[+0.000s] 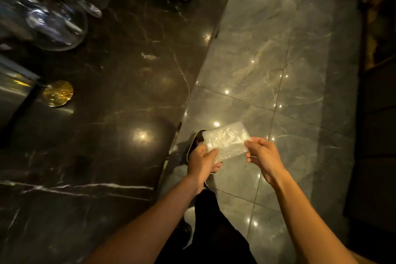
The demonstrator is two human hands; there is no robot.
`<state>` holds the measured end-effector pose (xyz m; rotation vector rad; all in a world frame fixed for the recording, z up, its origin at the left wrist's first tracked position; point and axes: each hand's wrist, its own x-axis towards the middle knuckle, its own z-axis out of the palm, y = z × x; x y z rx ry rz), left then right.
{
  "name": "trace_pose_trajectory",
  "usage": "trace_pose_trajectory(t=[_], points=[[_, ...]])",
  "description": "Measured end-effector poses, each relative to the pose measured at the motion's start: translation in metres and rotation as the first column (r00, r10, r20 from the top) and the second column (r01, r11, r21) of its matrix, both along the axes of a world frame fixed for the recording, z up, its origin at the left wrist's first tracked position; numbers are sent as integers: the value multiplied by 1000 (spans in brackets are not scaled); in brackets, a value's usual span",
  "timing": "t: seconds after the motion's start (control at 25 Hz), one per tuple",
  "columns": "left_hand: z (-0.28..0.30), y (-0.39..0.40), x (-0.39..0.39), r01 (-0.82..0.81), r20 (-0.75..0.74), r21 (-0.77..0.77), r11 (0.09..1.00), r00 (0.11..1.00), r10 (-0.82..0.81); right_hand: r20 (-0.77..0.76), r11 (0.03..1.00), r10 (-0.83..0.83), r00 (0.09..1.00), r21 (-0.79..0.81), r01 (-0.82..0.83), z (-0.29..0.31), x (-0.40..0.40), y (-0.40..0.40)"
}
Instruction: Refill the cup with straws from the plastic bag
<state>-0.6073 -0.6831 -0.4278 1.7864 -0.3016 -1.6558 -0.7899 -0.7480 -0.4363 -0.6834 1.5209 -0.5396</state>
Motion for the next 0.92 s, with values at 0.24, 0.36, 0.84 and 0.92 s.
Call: trace_pose_trajectory(t=[0.24,0.36,0.84,0.92], points=[[-143,-20,-34,15,185,245,969,981,-62,-195,974,198,961,151,-170,-124,-17,-32],[-200,-30,-39,-26,245,306,952,968,-53,-292,948,304,907,186,-258,-197,-16,-43],[-319,-52,-41,-38,345,385,922,933,-105,-372,851,521,768,290,-437,-329,-3,-60],[-313,-54,-37,41,357,368,929,916,-182,-363,820,569,738,315,-478,-317,2,-63]])
